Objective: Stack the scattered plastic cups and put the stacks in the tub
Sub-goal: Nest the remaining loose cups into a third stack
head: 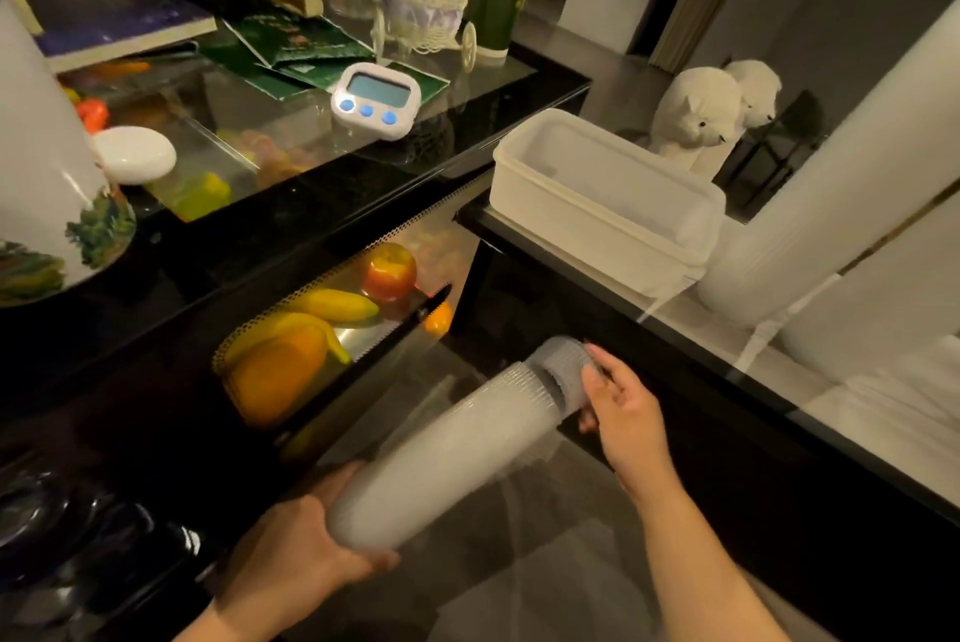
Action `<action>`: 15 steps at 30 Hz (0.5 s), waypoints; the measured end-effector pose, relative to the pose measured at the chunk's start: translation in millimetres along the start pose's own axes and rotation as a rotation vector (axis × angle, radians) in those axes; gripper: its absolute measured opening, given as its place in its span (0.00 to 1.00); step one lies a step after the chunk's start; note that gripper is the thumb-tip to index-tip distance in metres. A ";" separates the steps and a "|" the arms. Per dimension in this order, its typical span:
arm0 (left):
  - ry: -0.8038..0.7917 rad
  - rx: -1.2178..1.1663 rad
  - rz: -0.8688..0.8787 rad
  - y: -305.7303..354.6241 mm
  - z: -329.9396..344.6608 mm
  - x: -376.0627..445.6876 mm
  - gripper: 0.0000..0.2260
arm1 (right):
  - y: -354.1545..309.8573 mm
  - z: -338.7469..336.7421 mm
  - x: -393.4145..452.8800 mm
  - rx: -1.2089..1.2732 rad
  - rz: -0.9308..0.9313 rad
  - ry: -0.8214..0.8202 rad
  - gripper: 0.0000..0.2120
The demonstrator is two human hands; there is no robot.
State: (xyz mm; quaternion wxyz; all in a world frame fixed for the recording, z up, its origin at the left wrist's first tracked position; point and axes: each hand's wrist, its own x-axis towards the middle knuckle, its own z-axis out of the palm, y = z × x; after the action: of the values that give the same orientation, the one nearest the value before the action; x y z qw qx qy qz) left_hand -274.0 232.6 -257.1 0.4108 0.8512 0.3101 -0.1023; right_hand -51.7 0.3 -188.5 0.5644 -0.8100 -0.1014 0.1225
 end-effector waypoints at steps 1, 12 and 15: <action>-0.002 0.006 -0.004 3.5 -0.4 1.1 0.53 | -4.0 -1.3 -1.2 -0.032 -0.013 -0.020 0.14; 0.055 0.057 -0.056 11.7 -5.8 2.8 0.52 | -19.7 7.8 2.3 -0.255 0.071 -0.267 0.19; 0.110 -0.033 -0.049 10.3 -2.5 6.0 0.49 | -4.0 11.0 43.2 -0.349 0.275 -0.027 0.21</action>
State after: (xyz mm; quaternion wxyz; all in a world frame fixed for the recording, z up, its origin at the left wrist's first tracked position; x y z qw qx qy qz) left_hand -263.2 232.3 -251.5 0.4044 0.8410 0.3544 -0.0602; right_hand -14.3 24.5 -192.1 0.3924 -0.8998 -0.0171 0.1900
